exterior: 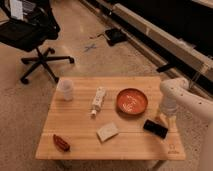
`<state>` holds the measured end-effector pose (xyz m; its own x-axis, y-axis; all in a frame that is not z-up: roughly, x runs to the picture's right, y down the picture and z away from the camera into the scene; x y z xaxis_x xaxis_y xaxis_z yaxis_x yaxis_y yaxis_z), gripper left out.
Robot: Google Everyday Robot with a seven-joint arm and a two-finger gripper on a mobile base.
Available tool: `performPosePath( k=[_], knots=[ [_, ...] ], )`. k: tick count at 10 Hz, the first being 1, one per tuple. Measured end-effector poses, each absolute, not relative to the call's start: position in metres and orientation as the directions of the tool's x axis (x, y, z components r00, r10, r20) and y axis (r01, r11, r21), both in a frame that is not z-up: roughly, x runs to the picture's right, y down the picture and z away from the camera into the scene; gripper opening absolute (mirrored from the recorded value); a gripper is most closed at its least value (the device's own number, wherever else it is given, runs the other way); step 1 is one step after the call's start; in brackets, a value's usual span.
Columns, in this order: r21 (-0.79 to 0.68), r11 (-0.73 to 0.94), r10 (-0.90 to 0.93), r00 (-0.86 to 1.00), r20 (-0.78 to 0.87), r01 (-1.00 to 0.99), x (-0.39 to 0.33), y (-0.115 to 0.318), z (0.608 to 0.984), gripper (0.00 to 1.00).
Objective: Place the eraser on the white sponge
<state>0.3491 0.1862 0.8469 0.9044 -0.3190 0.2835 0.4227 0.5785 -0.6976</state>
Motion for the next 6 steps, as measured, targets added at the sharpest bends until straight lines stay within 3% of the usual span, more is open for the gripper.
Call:
performPosePath(
  k=[6],
  knots=[
    [-0.554,0.529,-0.456,0.766,0.454,0.643,0.340,0.178,0.794,0.62]
  ],
)
